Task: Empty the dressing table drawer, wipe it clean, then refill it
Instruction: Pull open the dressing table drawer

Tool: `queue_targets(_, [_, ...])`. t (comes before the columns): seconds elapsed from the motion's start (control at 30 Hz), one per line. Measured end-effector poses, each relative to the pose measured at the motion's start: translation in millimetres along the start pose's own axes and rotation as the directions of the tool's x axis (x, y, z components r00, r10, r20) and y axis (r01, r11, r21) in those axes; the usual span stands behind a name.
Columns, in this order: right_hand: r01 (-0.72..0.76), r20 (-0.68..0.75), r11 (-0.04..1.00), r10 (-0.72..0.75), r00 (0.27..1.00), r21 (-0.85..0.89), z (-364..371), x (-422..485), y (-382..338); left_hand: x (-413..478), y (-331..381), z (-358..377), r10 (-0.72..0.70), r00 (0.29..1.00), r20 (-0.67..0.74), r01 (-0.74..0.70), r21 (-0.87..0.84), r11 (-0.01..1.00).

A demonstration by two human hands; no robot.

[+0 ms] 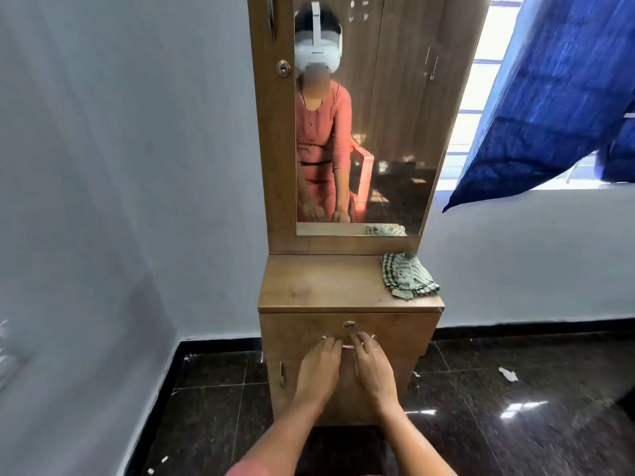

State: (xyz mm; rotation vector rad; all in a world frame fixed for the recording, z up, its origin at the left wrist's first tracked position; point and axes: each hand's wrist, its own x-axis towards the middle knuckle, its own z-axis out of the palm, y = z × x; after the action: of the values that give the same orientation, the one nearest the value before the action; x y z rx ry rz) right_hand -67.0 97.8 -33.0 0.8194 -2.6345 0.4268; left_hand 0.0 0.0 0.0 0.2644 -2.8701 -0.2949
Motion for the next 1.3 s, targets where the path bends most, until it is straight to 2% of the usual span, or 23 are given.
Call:
queue_targets(0.07, [0.009, -0.006, 0.997, -0.009, 1.000, 0.070, 10, 6, 4, 10, -3, 10, -0.010, 1.000, -0.013, 0.009, -0.072, 0.997])
queue_targets(0.13, [0.000, -0.008, 0.999, 0.000, 1.000, 0.052, 15, 8, 8, 17, -9, 13, -0.024, 0.999, 0.026, 0.026, -0.072, 0.997])
queue_targets(0.27, [-0.006, 0.094, 1.000, 0.004, 0.996, 0.029, 31, 10, 9, 31, -15, 24, 0.020, 0.981, 0.192, -0.013, -0.037, 0.999])
queue_targets(0.37, [0.005, 0.058, 0.999, -0.008, 0.998, 0.044, 35, 13, 7, 34, -19, 29, 0.048, 0.981, 0.190, -0.042, -0.038, 0.998])
queue_targets(0.5, [-0.065, 0.134, 0.995, 0.054, 0.990, 0.078, 39, 16, 9, 34, -23, 31, 0.035, 0.993, 0.117, -0.029, -0.054, 0.998])
queue_targets(0.63, [-0.065, 0.118, 0.996, 0.056, 0.991, 0.067, 33, 12, 6, 27, -22, 32, 0.077, 0.964, 0.256, -0.064, -0.059, 0.996])
queue_targets(0.8, [-0.067, 0.075, 0.992, 0.059, 0.995, 0.110, 27, -7, 3, 7, -18, 26, 0.086, 0.957, 0.277, -0.067, -0.077, 0.995])
queue_targets(1.07, [-0.137, 0.129, 0.978, 0.117, 0.985, 0.160, 9, -51, -2, -41, -6, 21, 0.111, 0.961, 0.253, -0.081, -0.124, 0.989])
queue_targets(1.17, [-0.095, 0.095, 0.985, 0.082, 0.992, 0.145, 1, -70, -5, -60, 0, 18, 0.111, 0.964, 0.241, -0.083, -0.121, 0.989])
queue_targets(1.3, [-0.099, 0.100, 0.987, 0.086, 0.991, 0.127, -10, -94, -9, -88, 6, 14, 0.142, 0.979, 0.143, -0.118, -0.165, 0.979])
